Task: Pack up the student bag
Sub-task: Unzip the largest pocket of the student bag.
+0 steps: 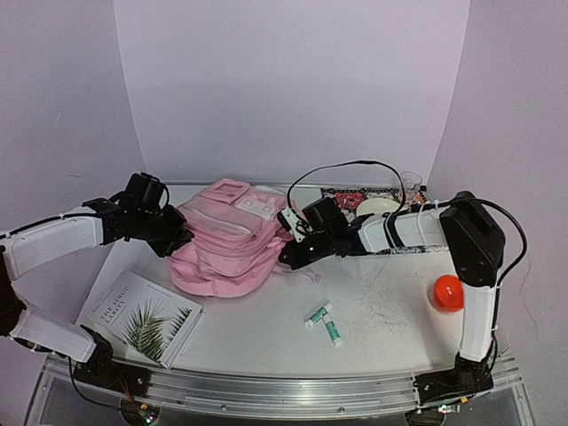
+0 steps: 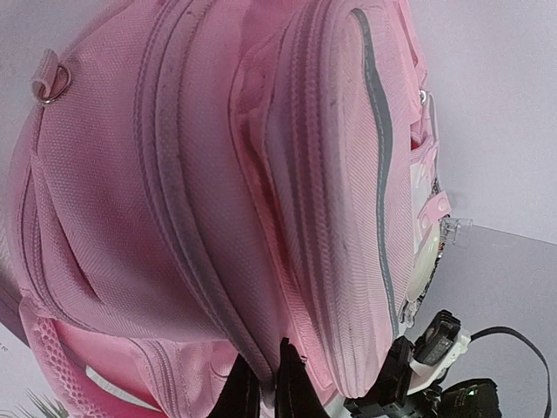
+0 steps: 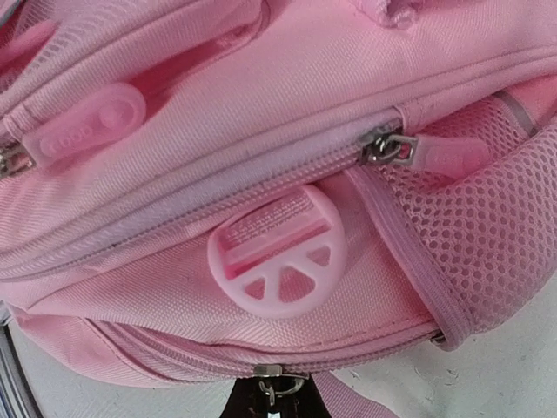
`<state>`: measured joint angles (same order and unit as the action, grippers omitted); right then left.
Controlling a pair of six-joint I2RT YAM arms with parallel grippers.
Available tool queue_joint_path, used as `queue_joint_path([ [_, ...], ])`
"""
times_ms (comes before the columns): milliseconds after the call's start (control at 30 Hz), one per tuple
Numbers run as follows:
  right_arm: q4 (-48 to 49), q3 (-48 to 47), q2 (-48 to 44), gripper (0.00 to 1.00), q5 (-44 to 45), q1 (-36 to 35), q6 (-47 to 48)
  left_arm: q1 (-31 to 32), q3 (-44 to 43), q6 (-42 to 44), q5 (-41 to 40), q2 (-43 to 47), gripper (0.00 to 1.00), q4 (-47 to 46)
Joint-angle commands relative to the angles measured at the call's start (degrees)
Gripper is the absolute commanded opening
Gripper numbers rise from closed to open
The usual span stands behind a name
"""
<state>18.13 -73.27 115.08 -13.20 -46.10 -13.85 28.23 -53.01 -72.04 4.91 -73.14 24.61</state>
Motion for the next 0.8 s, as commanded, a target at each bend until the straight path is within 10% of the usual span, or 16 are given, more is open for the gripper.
queue_joint_path([
  [0, -3.9, -3.3, -2.0, 0.00, -1.1, -3.0, -2.0, 0.3, -0.3, -0.5, -3.1, 2.1, 0.00, -8.6],
  [767, -23.5, -11.5, -1.7, 0.00, -1.0, -9.5, -6.7, 0.4, -1.5, 0.2, -6.4, 1.0, 0.00, -12.6],
])
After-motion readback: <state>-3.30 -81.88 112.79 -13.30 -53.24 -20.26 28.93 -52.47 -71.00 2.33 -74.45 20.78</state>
